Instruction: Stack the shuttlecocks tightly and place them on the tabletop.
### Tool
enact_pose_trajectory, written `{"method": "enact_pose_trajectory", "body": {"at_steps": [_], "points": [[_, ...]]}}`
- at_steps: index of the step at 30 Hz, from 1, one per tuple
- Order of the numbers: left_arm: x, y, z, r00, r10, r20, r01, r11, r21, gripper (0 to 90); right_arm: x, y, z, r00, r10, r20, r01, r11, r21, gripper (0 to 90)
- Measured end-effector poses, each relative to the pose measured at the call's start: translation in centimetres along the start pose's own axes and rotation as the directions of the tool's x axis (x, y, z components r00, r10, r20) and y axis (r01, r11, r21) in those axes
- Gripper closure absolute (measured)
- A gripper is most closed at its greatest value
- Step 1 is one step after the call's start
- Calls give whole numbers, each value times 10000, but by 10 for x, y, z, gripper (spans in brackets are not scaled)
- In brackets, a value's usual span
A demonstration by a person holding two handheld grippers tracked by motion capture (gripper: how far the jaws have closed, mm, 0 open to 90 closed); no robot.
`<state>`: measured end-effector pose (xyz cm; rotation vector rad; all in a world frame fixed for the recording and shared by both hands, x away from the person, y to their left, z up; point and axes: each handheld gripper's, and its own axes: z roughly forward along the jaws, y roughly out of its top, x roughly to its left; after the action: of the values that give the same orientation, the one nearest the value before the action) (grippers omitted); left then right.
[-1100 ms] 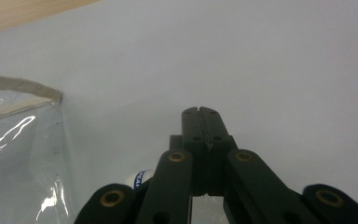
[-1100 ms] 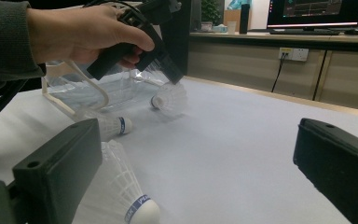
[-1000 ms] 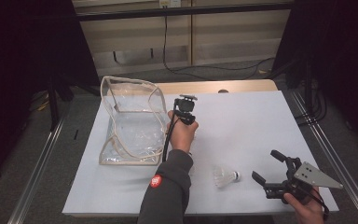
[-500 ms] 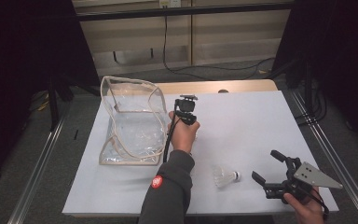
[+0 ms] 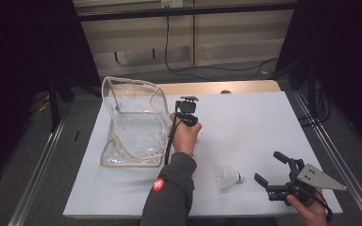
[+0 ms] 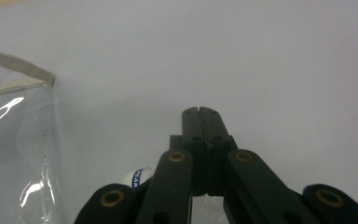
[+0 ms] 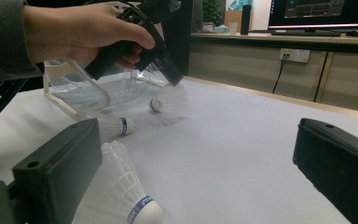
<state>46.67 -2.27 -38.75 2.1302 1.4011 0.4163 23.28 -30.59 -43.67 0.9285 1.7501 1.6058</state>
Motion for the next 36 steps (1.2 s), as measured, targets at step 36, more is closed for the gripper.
{"method": "enact_pose_trajectory", "body": {"at_steps": [36], "points": [[-4, 1, 9, 10000, -31, 90, 32, 10000, -58, 782, 1, 0, 0, 10000, -70, -52, 70, 10000, 32, 7]]}}
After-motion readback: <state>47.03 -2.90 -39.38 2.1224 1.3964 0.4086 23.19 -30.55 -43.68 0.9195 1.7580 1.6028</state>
